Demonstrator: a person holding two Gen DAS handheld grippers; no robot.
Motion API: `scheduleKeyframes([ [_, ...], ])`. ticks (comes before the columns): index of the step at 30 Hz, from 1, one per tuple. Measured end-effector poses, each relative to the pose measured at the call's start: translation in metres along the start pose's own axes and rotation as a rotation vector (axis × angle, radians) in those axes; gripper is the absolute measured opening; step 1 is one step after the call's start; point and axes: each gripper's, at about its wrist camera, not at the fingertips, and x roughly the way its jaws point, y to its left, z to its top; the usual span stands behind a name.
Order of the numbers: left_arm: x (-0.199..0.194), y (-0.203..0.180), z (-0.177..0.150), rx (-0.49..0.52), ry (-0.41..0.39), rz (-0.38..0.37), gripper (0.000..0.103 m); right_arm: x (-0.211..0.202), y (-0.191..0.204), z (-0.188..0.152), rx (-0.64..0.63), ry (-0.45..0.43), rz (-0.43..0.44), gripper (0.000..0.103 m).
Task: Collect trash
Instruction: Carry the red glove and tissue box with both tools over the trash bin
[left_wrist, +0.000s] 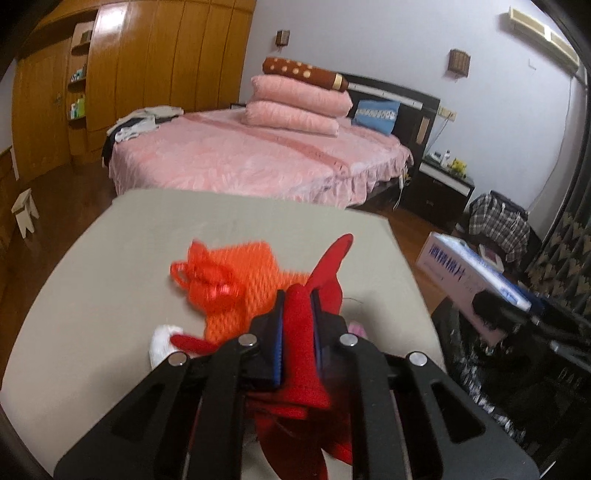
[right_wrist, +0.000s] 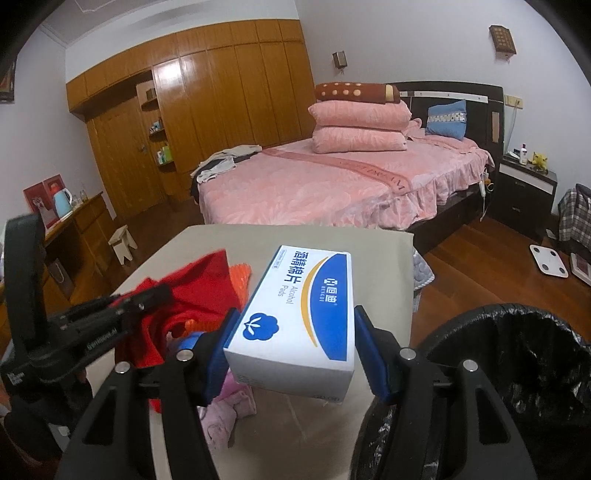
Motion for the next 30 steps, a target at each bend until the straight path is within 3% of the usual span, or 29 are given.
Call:
scheduleKeyframes([
  [5,0.004,0.004,-0.015,0.016,0.046,0.009,0.023,0.007,-0.002,-0.006,0.002,0.023,0.002,0.060],
  [9,0.005,0.006,-0.016,0.033,0.043,0.022,0.040,0.009,-0.004,-0.005,0.005,0.028,-0.001,0.060],
  [14,0.017,0.010,-0.009,0.024,0.059,0.033,0.047,0.011,-0.005,-0.005,0.007,0.030,-0.003,0.060],
  [16,0.024,0.010,-0.009,0.032,0.076,0.035,0.045,0.011,-0.005,-0.004,0.009,0.031,-0.002,0.060],
  [18,0.031,0.010,-0.009,0.041,0.105,0.007,0.012,0.013,-0.006,-0.004,0.011,0.036,-0.002,0.060],
  [22,0.026,0.011,-0.007,0.032,0.088,-0.016,0.010,0.013,-0.008,-0.004,0.010,0.035,-0.002,0.060],
  [30,-0.019,0.000,0.013,0.028,-0.031,-0.064,0.009,0.002,-0.007,0.003,0.011,-0.006,-0.002,0.060],
])
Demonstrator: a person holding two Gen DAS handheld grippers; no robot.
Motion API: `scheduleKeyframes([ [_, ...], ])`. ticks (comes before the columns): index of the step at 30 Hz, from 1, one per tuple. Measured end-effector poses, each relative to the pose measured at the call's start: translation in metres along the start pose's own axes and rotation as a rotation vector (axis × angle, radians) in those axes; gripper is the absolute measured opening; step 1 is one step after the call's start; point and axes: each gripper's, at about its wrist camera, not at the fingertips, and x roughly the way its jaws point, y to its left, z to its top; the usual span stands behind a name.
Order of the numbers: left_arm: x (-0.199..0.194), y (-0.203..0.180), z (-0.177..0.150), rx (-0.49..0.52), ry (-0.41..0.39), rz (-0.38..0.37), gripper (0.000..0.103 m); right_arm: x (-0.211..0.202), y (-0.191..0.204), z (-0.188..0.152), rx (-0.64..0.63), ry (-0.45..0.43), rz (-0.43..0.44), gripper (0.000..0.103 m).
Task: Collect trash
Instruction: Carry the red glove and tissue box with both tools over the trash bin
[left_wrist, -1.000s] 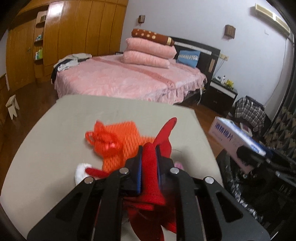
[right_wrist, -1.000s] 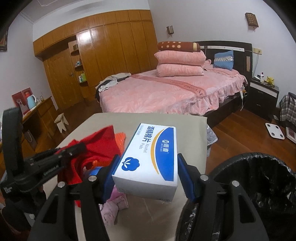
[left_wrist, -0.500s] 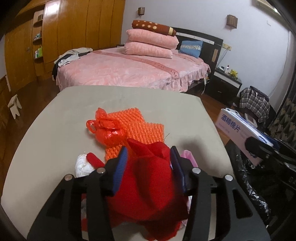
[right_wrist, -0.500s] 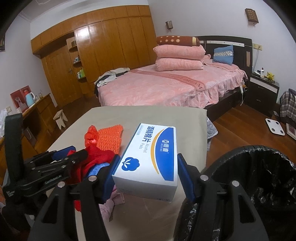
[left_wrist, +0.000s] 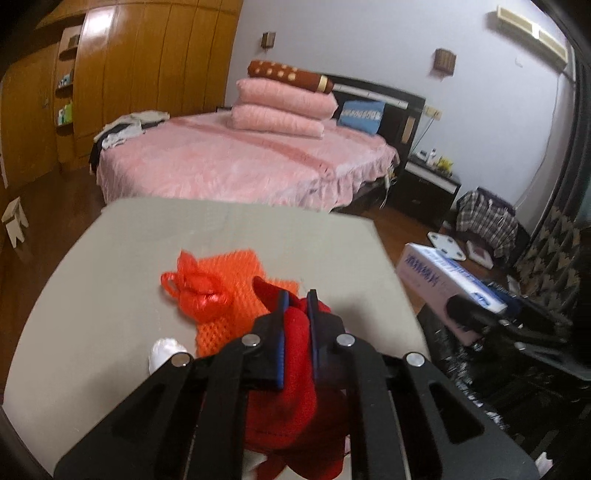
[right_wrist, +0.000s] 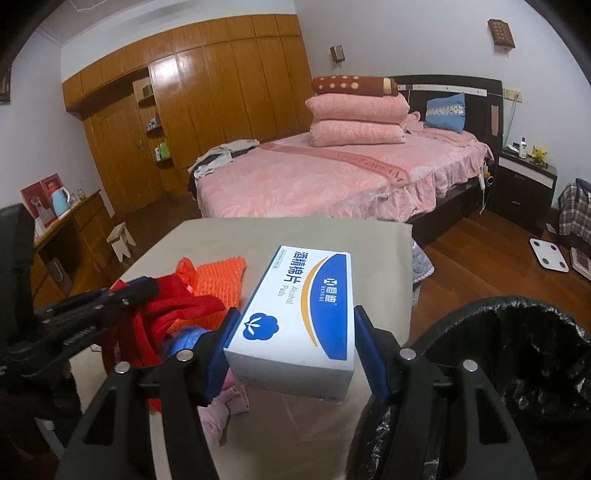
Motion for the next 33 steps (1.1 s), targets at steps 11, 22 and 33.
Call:
scheduleKeyframes([
  [11,-0.037,-0.039,0.014,0.020,-0.077,-0.070,0.009,-0.045,-0.009,0.014,0.003,-0.088,-0.018,0.060],
  [22,-0.034,-0.065,0.007,0.050,-0.057,-0.077,0.008,-0.066,-0.027,0.007,0.021,-0.091,-0.043,0.060],
  [33,-0.009,-0.112,-0.010,0.088,-0.023,-0.119,0.008,-0.085,-0.066,0.009,0.048,-0.078,-0.136,0.060],
])
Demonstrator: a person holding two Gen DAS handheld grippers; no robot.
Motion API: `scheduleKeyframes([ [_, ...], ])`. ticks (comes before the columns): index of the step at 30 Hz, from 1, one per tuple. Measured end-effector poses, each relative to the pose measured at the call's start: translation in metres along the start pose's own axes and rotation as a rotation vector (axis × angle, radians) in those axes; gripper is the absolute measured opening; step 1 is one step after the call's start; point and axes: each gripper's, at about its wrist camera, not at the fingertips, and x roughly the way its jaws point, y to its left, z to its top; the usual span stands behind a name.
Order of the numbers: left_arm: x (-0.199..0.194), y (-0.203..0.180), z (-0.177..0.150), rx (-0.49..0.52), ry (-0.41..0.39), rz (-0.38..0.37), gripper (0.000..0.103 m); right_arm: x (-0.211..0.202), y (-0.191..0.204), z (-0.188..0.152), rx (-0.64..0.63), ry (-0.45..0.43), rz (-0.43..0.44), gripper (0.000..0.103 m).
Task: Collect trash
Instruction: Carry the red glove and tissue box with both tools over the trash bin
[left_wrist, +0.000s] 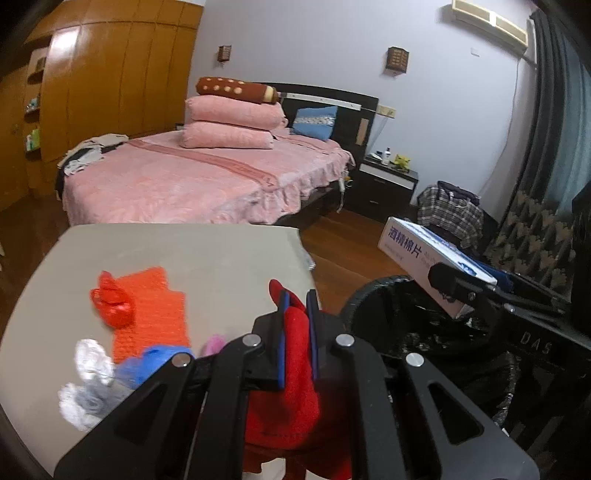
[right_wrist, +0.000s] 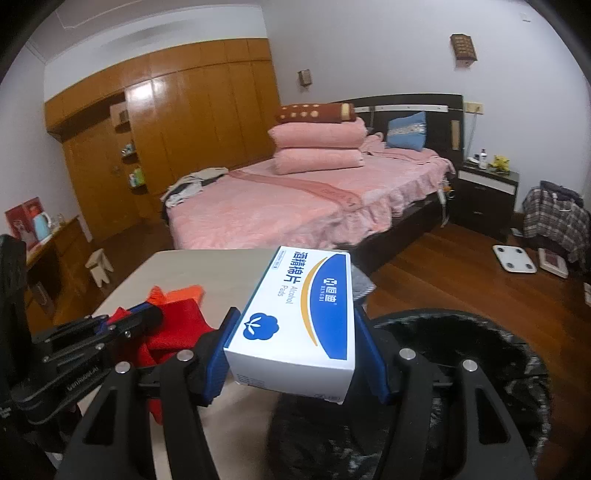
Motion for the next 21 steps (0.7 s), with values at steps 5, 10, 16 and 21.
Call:
scheduleKeyframes([
  [5,0.006,-0.013,-0.001,0.017,0.003,-0.029,0.008,-0.006,-0.011,0.005,0.016,-0.011,-0.037,0.060],
  [10,0.002,0.003,-0.002,-0.008,-0.002,-0.013,0.008,-0.003,-0.006,0.005,0.002,-0.010,-0.028,0.060],
  [16,0.008,0.065,-0.014,-0.045,0.023,0.087,0.008,0.012,0.009,-0.003,-0.003,0.010,0.019,0.060],
  [21,0.014,0.100,-0.025,-0.071,0.047,0.133,0.017,0.026,0.021,-0.012,-0.004,0.033,0.050,0.060],
])
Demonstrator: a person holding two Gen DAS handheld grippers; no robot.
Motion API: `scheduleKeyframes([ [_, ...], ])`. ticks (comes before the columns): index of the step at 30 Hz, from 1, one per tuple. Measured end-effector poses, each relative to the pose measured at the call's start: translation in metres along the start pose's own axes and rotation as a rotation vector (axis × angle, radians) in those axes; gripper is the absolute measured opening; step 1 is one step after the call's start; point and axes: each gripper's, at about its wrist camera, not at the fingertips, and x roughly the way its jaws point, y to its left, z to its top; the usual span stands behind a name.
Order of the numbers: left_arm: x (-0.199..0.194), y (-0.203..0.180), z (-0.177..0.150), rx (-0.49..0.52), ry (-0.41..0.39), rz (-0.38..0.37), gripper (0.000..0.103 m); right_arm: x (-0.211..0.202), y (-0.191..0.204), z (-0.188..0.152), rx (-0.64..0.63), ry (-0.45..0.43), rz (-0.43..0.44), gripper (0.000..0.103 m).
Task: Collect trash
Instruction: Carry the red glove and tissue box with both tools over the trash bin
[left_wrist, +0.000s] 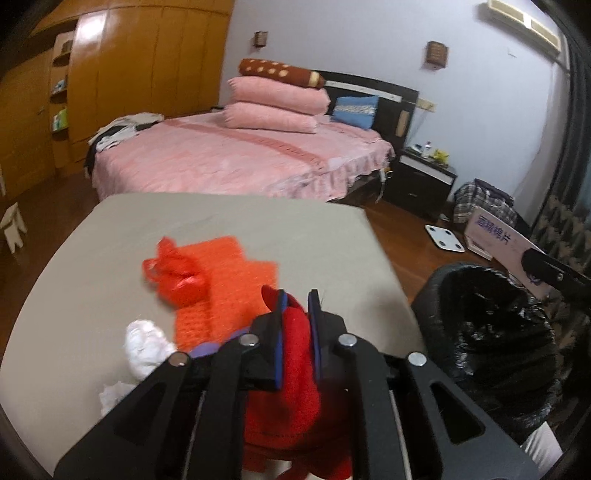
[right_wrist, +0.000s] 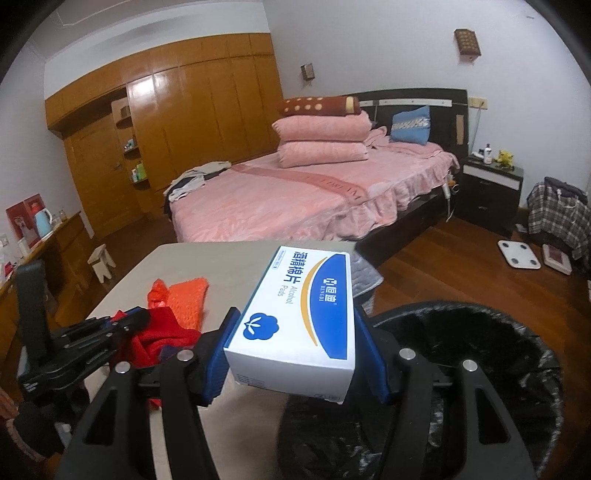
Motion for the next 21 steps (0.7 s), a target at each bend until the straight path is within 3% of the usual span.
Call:
scheduleKeyframes([
  [1,0.000,0.004,-0.001,-0.010,0.003,0.008,0.020,0.004,0.003,-0.002,-0.002,0.006,0.005,0.060],
  [3,-0.005,0.013,-0.004,-0.027,-0.003,0.026,0.049,0.009,0.006,-0.006,-0.006,0.014,0.014,0.060],
  [5,-0.013,0.016,-0.008,-0.021,-0.016,0.053,0.060,0.013,0.011,-0.011,-0.017,0.025,0.022,0.060],
  [8,-0.025,0.018,-0.018,0.007,-0.012,0.072,0.066,0.014,0.016,-0.018,-0.030,0.036,0.029,0.060],
  [13,-0.035,0.016,-0.037,0.019,0.017,0.077,0.063,0.013,0.019,-0.024,-0.036,0.049,0.036,0.060],
  [17,-0.034,0.009,-0.047,0.036,0.039,0.065,0.052,0.011,0.019,-0.026,-0.033,0.055,0.033,0.060],
  [19,-0.030,0.008,-0.048,0.031,0.048,0.053,0.041,0.010,0.019,-0.025,-0.034,0.053,0.033,0.060],
  [21,-0.028,0.006,-0.049,0.031,0.054,0.055,0.021,0.008,0.020,-0.023,-0.039,0.048,0.032,0.060],
])
